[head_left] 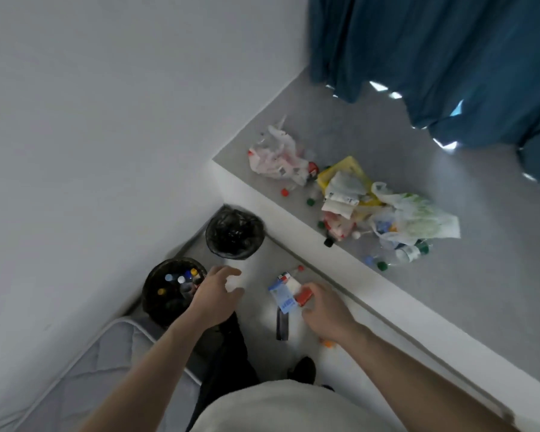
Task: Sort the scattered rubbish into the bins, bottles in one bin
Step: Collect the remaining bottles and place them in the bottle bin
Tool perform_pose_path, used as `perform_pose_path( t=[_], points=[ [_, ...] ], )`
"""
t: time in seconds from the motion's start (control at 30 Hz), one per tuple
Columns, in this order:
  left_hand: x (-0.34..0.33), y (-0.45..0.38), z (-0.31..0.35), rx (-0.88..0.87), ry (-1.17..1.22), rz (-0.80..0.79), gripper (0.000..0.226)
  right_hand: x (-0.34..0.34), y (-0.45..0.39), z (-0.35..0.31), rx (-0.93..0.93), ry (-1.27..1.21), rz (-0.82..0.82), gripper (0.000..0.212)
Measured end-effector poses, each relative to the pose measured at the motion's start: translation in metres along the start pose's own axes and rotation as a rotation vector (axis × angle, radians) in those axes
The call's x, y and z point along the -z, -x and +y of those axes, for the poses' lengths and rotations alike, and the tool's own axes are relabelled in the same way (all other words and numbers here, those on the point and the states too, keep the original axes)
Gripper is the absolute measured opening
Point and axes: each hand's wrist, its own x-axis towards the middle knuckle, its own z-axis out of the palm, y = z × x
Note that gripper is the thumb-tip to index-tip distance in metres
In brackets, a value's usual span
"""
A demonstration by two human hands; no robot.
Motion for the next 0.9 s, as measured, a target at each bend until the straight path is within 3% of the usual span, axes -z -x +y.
perform_pose_path(
  t=[0.23, 0.53, 0.9],
  points=[
    [-0.011, 0.037, 0.080, -0.127, -0.125, 0.000, 0.047, 0.055, 0.071, 0.053, -0.031, -0.016, 0.134, 0.050],
    [-0.017, 0.017, 0.118, -0.286, -0.269, -0.137, 0.053, 0.063, 0.103, 0.104, -0.186, -0.078, 0.206, 0.065],
    [-0.069, 0.030, 0.171, -0.328, -0.347, -0.187, 0.051, 0.081, 0.132, 0.152, -0.174, -0.180, 0.292, 0.066]
  ],
)
